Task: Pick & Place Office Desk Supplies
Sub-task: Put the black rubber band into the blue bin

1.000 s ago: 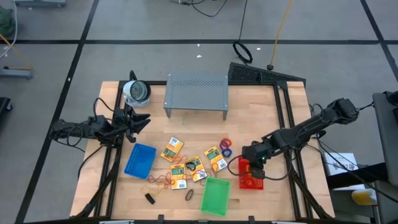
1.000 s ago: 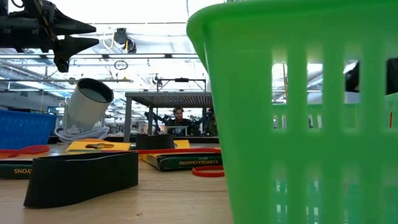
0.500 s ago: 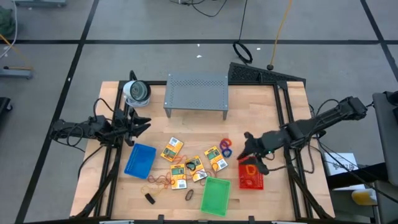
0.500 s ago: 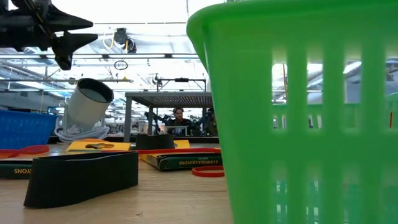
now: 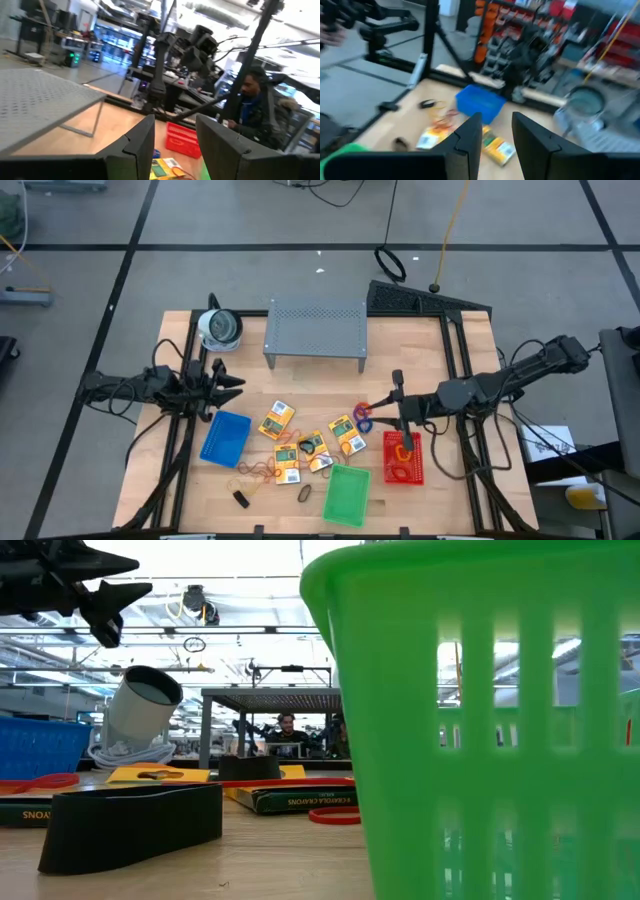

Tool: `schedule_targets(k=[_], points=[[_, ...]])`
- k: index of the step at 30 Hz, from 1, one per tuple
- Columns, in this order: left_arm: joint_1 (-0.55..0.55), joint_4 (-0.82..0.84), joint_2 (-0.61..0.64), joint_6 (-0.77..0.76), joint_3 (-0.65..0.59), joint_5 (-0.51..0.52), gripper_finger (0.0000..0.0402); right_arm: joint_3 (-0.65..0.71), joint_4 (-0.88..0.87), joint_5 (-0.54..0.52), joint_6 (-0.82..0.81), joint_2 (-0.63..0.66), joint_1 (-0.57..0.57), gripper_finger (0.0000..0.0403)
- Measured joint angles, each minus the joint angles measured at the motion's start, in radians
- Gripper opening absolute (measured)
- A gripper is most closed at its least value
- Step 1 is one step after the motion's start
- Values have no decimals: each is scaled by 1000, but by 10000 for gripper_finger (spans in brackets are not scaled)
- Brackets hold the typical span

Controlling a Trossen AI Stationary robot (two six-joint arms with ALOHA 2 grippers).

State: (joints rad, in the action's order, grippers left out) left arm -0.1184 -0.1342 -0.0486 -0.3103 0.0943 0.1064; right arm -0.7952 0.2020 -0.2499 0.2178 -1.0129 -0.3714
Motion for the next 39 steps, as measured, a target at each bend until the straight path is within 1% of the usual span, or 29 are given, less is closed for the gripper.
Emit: schedule_targets(k=[4,8,13,17,20,24,27,29,30,32,37,39], points=[[0,12,-83,-1,47,-29,152,0,110,-88,93,-47,5,100],[0,65,-218,13,150,-92,152,0,177,-197,111,-84,24,100],[-1,167,-438,28,315,-101,152,0,157,-350,43,-117,59,100],[-1,194,-624,46,426,-103,152,1,128,-438,16,-132,73,100],[-2,223,-748,19,505,-107,152,1,103,-514,15,-131,72,100],[-10,363,-886,-60,618,-103,152,1,48,-710,6,-113,50,100],[-29,455,-978,-77,694,-99,152,1,6,-875,4,-100,22,100],[-45,496,-1033,-78,744,-99,152,1,-16,-960,3,-93,-2,100],[-52,512,-1056,-78,767,-99,152,1,-16,-986,3,-92,-14,100],[-68,540,-1099,-78,813,-98,152,1,-20,-1010,4,-90,-36,100],[-103,627,-1197,-79,916,-98,152,3,-18,-1006,-7,-83,-69,100],[-115,664,-1236,-79,949,-98,152,33,11,-971,-28,-58,-75,100]])
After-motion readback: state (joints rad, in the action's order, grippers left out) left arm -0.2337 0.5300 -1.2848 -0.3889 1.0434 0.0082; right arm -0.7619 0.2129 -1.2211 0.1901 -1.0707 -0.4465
